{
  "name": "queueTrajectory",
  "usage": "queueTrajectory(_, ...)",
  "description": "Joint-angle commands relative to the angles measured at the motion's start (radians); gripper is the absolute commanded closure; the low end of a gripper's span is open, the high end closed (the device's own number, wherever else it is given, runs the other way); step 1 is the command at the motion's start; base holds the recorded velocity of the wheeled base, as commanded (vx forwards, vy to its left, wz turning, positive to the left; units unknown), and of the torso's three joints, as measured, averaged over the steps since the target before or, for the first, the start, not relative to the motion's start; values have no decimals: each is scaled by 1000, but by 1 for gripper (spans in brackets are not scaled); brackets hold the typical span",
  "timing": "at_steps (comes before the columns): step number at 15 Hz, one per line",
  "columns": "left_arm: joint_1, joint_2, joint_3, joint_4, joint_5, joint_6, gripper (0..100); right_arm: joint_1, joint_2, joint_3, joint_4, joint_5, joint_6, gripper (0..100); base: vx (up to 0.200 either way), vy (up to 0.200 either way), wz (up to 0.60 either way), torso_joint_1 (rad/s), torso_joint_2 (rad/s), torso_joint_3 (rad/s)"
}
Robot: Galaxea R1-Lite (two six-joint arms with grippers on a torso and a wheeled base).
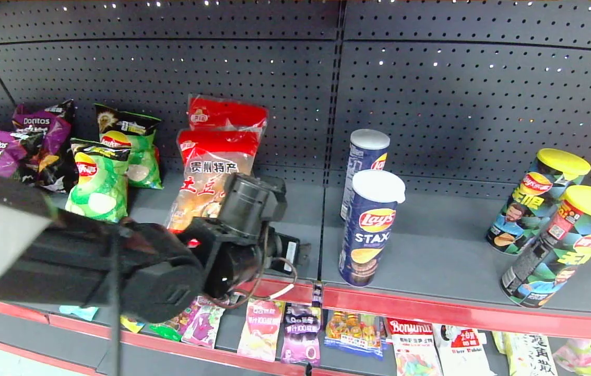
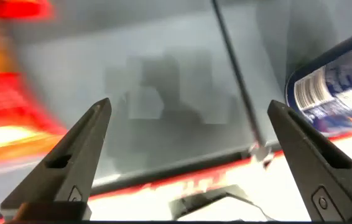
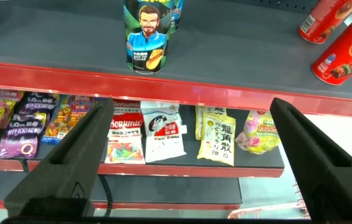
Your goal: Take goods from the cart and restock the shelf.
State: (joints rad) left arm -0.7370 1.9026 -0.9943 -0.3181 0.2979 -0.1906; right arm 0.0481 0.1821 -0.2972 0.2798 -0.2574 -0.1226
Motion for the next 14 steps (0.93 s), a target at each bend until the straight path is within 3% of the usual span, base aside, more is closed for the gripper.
queueTrajectory(1, 136, -407, 256, -7, 37, 135, 0, 4, 86, 10, -50, 30, -3, 0, 0, 0, 0, 0, 0, 0)
queueTrajectory(2, 192, -507, 322, -6, 35, 155, 0, 3, 103, 10, -54, 33, -3, 0, 0, 0, 0, 0, 0, 0)
queueTrajectory(4, 300, -686, 437, 22, 27, 157, 0, 3, 145, 12, -53, 29, -5, 0, 0, 0, 0, 0, 0, 0)
queueTrajectory(5, 340, -772, 467, 82, 33, 155, 0, 1, 155, 9, -53, 24, -5, 0, 0, 0, 0, 0, 0, 0)
queueTrajectory(9, 584, -1175, 468, 637, 43, 152, 0, -7, 189, 21, -63, 20, -2, 0, 0, 0, 0, 0, 0, 0)
queueTrajectory(11, 614, -1324, 408, 872, 27, 149, 0, -4, 188, 29, -60, 30, -5, 0, 0, 0, 0, 0, 0, 0)
queueTrajectory(12, 614, -1324, 408, 872, 27, 149, 0, -4, 188, 29, -60, 30, -5, 0, 0, 0, 0, 0, 0, 0)
queueTrajectory(13, 614, -1401, 396, 927, -59, 137, 0, -4, 166, 32, -44, 33, -6, 0, 0, 0, 0, 0, 0, 0)
queueTrajectory(14, 614, -1416, 411, 922, -71, 137, 0, -8, 151, 32, -21, 30, -11, 0, 0, 0, 0, 0, 0, 0)
